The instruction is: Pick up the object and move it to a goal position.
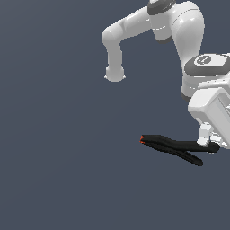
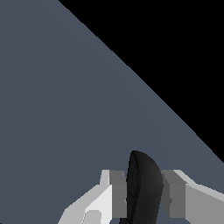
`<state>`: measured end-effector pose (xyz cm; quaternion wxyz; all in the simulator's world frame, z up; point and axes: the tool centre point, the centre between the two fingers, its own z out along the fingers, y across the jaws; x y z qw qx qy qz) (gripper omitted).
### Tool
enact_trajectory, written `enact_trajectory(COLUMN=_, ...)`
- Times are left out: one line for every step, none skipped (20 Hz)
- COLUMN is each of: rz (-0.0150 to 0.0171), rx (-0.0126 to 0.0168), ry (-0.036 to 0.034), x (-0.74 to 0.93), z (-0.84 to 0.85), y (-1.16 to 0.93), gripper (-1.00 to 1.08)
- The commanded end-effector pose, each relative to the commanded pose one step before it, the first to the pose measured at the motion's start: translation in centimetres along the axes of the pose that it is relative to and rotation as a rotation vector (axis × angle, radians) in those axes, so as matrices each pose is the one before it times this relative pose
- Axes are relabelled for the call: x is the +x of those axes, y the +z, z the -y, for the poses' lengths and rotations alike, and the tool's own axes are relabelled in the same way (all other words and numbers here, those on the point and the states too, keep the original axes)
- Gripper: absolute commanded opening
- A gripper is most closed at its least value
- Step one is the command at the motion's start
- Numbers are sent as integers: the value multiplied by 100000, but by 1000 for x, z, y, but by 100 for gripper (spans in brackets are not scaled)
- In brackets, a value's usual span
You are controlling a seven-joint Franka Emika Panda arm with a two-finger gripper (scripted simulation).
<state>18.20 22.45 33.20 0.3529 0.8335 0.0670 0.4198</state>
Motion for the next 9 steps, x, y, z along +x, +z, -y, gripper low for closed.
enact_trajectory(rz=-191, rx=-17, ry=164, x=152, z=-113, y=-1103, gripper=-100)
enact_trajectory(rz=0, rx=0, ry=0, x=6, z=7, y=-310, gripper=-100)
enact_trajectory(rz=0, rx=0, ry=0, x=8, z=6, y=-260, gripper=-100)
enact_trajectory(rz=0, rx=0, ry=0, x=10, z=6, y=-210, gripper=-100)
enact_trajectory(rz=0, rx=0, ry=0, x=13, z=6, y=-159, gripper=-100)
enact_trajectory(rz=0, rx=0, ry=0, x=15, z=6, y=-109, gripper=-100)
enact_trajectory(rz=-46, rx=-48, ry=-19, x=31, z=6, y=-91, gripper=-100)
enact_trajectory(rz=0, rx=0, ry=0, x=20, z=6, y=-7, gripper=-100)
enact_trajectory(rz=0, rx=0, ry=0, x=8, z=2, y=10, gripper=-100)
